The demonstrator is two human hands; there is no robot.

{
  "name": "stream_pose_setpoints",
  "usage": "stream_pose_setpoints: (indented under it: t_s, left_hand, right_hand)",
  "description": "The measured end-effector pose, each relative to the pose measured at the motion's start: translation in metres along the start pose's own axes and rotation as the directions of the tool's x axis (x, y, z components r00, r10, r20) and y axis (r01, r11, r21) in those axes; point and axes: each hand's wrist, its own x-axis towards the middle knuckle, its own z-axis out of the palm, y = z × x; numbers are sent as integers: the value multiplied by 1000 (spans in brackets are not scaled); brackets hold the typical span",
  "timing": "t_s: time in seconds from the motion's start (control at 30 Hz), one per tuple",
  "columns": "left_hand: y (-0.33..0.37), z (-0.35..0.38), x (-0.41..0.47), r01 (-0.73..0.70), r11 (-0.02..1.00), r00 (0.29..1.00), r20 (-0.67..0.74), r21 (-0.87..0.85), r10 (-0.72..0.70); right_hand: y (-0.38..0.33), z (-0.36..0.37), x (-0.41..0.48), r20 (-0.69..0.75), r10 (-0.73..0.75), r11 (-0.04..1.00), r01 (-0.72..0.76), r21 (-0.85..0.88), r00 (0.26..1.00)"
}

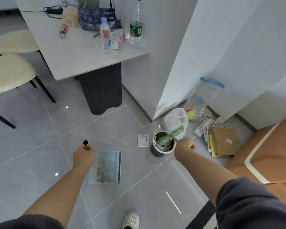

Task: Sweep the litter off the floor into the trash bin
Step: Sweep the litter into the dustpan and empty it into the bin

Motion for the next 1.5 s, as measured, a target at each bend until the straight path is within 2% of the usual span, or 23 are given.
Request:
stream_pose_setpoints:
  t_s: [0.23, 0.4, 0.6, 0.77, 0.93, 1.07, 1.23, 1.33, 1.5]
  left_hand:
    - [6, 11, -2, 112, 987, 990, 104, -115, -100]
    - [11, 16, -10, 163, 978, 972, 194, -133, -136]
    - [33, 18, -16, 70, 995, 975, 214, -73, -53]
    - [39, 8, -12, 58, 996, 965, 259, -67, -39]
    - [23, -11, -6, 97, 991, 971, 230, -97, -73]
    - [0, -20, 0, 118, 983, 982, 161, -139, -95]
    - [-24, -17, 20, 132, 980, 990, 71, -149, -123]
    - [-32, -4, 36, 158, 979, 985, 92, -126, -147]
    - [-42, 29, 62, 202, 965, 979, 57, -169, -195]
  right_hand:
    - [-36, 29, 13, 95, -81, 991, 90, -97, 992]
    - [-31, 20, 4, 92, -51, 997, 55, -45, 994]
    - [-11, -10, -11, 50, 7, 1000, -8, 30, 999]
    - [-2, -34, -23, -9, 18, 997, -17, 75, 1000]
    - [6, -65, -36, -82, -77, 983, 89, 159, 994]
    - [-13, -76, -29, -78, -158, 961, 171, 217, 984]
    - [-53, -83, 6, -106, -214, 882, 239, 406, 971]
    - [-82, -76, 30, -108, -277, 870, 297, 394, 955]
    - [-132, -49, 104, -127, -269, 833, 297, 466, 955]
